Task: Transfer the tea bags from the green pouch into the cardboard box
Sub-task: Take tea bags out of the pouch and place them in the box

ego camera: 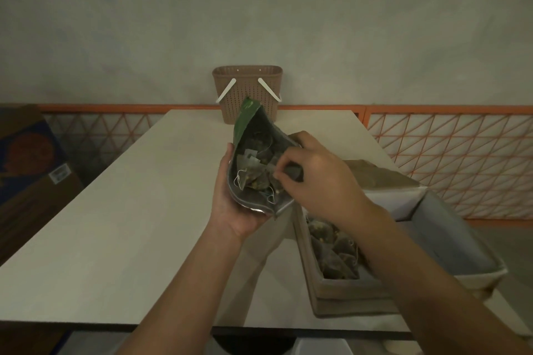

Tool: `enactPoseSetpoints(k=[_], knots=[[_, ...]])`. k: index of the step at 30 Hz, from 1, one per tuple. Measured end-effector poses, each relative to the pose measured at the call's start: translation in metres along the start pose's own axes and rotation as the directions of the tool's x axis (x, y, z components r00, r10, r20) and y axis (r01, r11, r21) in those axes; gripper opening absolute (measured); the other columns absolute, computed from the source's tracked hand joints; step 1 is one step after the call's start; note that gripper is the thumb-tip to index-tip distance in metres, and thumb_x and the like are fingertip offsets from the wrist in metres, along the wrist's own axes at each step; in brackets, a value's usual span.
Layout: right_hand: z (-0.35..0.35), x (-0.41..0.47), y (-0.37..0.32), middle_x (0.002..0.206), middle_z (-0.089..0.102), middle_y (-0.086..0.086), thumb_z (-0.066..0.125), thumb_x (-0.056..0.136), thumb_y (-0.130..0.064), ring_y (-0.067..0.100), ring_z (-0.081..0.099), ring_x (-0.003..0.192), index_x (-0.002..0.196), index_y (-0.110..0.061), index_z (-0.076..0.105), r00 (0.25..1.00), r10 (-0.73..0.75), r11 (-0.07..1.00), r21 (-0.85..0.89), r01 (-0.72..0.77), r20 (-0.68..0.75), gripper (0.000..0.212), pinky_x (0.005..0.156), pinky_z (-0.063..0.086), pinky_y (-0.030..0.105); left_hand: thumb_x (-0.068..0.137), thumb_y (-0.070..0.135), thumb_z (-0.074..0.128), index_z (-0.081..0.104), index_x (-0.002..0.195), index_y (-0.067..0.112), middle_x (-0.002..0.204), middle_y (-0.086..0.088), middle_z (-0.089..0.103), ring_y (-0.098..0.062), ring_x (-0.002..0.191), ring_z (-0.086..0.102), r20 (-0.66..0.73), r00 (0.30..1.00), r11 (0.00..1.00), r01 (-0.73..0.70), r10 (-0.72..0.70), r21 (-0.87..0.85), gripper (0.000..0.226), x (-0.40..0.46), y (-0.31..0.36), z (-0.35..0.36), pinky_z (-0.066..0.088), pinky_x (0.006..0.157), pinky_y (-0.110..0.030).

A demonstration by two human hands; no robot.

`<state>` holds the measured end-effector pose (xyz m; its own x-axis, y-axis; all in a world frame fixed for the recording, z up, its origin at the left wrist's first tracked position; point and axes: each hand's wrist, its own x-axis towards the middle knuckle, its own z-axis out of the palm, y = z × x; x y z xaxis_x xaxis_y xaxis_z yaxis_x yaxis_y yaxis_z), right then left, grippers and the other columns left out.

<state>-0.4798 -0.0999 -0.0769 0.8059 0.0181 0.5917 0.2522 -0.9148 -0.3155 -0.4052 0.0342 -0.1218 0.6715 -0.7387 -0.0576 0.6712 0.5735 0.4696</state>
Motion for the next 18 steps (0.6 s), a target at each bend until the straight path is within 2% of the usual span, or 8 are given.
enactPoseSetpoints(k=[3, 5, 8, 11, 12, 14, 16, 18], knots=[[-0.01, 0.0, 0.003, 0.091, 0.053, -0.009, 0.07, 0.083, -0.02, 0.003, 0.054, 0.085, 0.084, -0.015, 0.066, 1.0, 0.028, 0.967, 0.252, -0.028, 0.003, 0.006, 0.075, 0.049, 0.021, 0.095, 0.06, 0.051, 0.061, 0.14, 0.014, 0.136, -0.014, 0.063, -0.033, 0.111, 0.067, -0.031, 0.999, 1.0, -0.021, 0.022, 0.016, 0.064, 0.001, -0.001, 0.0, 0.058, 0.088, -0.044], [-0.019, -0.003, 0.006, 0.094, 0.057, -0.009, 0.07, 0.083, -0.016, 0.002, 0.055, 0.09, 0.082, -0.014, 0.066, 0.998, 0.068, 0.927, 0.368, -0.064, 0.002, 0.005, 0.081, 0.05, 0.021, 0.095, 0.059, 0.052, 0.053, 0.147, 0.018, 0.145, -0.011, 0.057, -0.032, 0.12, 0.061, -0.042, 0.999, 0.999, -0.031, 0.033, 0.037, 0.066, 0.004, -0.001, 0.0, 0.053, 0.099, -0.045], [-0.035, -0.013, 0.012, 0.11, 0.064, -0.007, 0.066, 0.087, -0.019, 0.01, 0.063, 0.097, 0.084, -0.01, 0.063, 0.981, 0.191, 0.803, 0.579, -0.139, -0.03, 0.01, 0.085, 0.056, 0.042, 0.095, 0.059, 0.052, 0.055, 0.146, 0.019, 0.15, -0.01, 0.053, -0.033, 0.132, 0.054, -0.044, 0.998, 0.998, -0.052, 0.053, 0.017, 0.065, 0.007, -0.002, -0.002, 0.045, 0.111, -0.046], [-0.05, -0.026, 0.025, 0.099, 0.072, 0.004, 0.063, 0.085, -0.028, 0.033, 0.065, 0.09, 0.085, -0.009, 0.059, 0.95, 0.307, 0.672, 0.721, -0.168, -0.065, 0.019, 0.079, 0.056, 0.047, 0.095, 0.058, 0.05, 0.071, 0.128, 0.017, 0.138, -0.01, 0.064, -0.032, 0.126, 0.061, -0.032, 0.997, 0.997, -0.073, 0.072, -0.023, 0.056, 0.01, -0.003, -0.004, 0.047, 0.107, -0.049], [-0.054, -0.03, 0.031, 0.092, 0.072, 0.008, 0.065, 0.082, -0.03, 0.037, 0.065, 0.087, 0.083, -0.013, 0.059, 0.94, 0.337, 0.659, 0.726, -0.198, -0.049, 0.018, 0.077, 0.054, 0.047, 0.096, 0.058, 0.049, 0.074, 0.12, 0.017, 0.132, -0.01, 0.067, -0.032, 0.119, 0.065, -0.033, 0.996, 0.997, -0.079, 0.078, -0.018, 0.054, 0.01, -0.004, -0.003, 0.048, 0.105, -0.048], [-0.058, -0.04, 0.042, 0.083, 0.071, 0.011, 0.07, 0.082, -0.022, 0.036, 0.066, 0.081, 0.082, -0.016, 0.059, 0.926, 0.375, 0.702, 0.642, -0.309, 0.037, 0.013, 0.071, 0.053, 0.043, 0.095, 0.057, 0.049, 0.078, 0.111, 0.016, 0.126, -0.01, 0.069, -0.032, 0.109, 0.069, -0.039, 0.995, 0.996, -0.09, 0.09, -0.001, 0.053, 0.009, -0.008, 0.0, 0.051, 0.102, -0.047], [-0.061, -0.05, 0.051, 0.081, 0.071, 0.006, 0.073, 0.083, -0.016, 0.026, 0.067, 0.076, 0.086, -0.015, 0.061, 0.902, 0.396, 0.777, 0.462, -0.428, 0.17, 0.012, 0.066, 0.052, 0.031, 0.092, 0.057, 0.051, 0.081, 0.104, 0.015, 0.123, -0.01, 0.071, -0.032, 0.104, 0.072, -0.052, 0.994, 0.995, -0.098, 0.098, 0.01, 0.053, 0.009, -0.012, 0.003, 0.056, 0.096, -0.047], [-0.062, -0.061, 0.057, 0.082, 0.071, -0.001, 0.075, 0.081, -0.022, 0.016, 0.067, 0.076, 0.091, -0.018, 0.065, 0.848, 0.415, 0.815, 0.28, -0.507, 0.328, 0.015, 0.066, 0.05, 0.022, 0.091, 0.058, 0.052, 0.081, 0.101, 0.015, 0.123, -0.01, 0.072, -0.032, 0.104, 0.072, -0.05, 0.994, 0.995, -0.094, 0.095, 0.018, 0.053, 0.009, -0.016, 0.004, 0.056, 0.095, -0.047]])
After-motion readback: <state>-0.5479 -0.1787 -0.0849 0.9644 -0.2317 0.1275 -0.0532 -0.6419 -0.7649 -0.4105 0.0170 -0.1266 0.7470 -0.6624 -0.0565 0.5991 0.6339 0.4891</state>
